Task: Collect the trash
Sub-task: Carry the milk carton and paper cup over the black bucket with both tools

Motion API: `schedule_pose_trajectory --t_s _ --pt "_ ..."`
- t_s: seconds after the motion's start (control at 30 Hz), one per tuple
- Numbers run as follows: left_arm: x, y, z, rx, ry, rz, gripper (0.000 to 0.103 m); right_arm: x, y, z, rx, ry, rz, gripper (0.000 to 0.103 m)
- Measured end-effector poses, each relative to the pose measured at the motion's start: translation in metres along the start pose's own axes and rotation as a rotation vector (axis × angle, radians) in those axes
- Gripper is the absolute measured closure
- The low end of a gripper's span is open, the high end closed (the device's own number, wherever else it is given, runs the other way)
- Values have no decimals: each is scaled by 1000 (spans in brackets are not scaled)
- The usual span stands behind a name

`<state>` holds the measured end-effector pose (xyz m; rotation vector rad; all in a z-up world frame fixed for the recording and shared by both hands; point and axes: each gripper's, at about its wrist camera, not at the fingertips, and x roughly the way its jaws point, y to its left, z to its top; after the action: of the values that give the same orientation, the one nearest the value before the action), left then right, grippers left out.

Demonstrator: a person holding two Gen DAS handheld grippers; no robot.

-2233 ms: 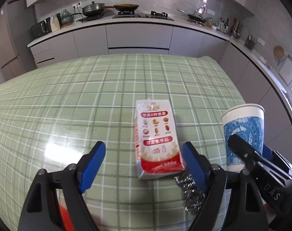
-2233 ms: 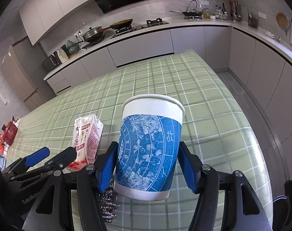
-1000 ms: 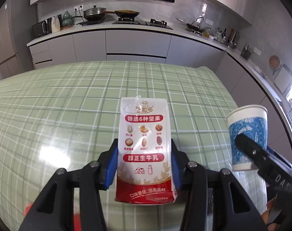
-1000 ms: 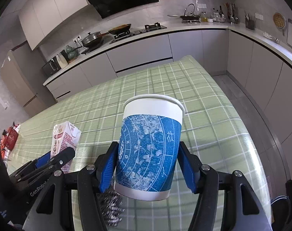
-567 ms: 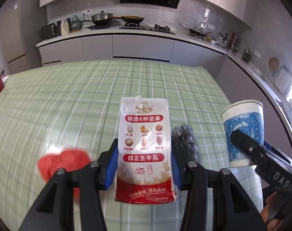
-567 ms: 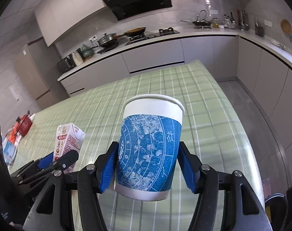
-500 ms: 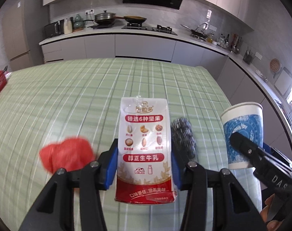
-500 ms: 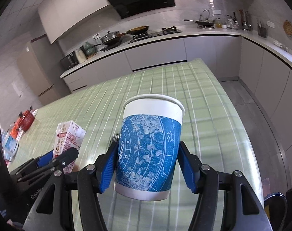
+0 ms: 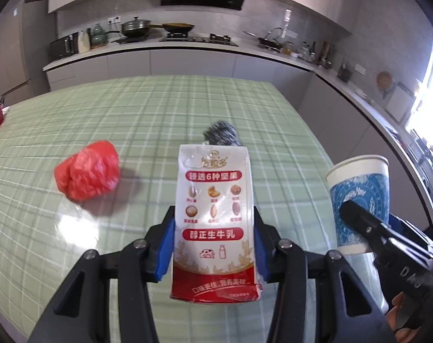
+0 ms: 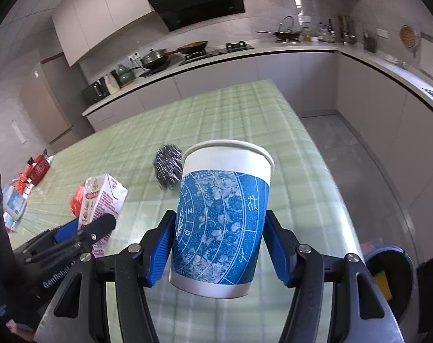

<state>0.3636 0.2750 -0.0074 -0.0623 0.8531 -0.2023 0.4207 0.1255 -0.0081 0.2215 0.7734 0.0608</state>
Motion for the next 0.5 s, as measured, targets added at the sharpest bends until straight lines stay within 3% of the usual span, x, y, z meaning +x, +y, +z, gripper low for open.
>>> schedule_pose_trajectory --t_s 0.17,0.5 --pt "-9 -14 -17 27 17 -35 54 -24 -11 -30 31 20 -39 40" --pt "-30 -73 -43 76 5 -75 54 -72 -55 -53 60 -9 -77 40"
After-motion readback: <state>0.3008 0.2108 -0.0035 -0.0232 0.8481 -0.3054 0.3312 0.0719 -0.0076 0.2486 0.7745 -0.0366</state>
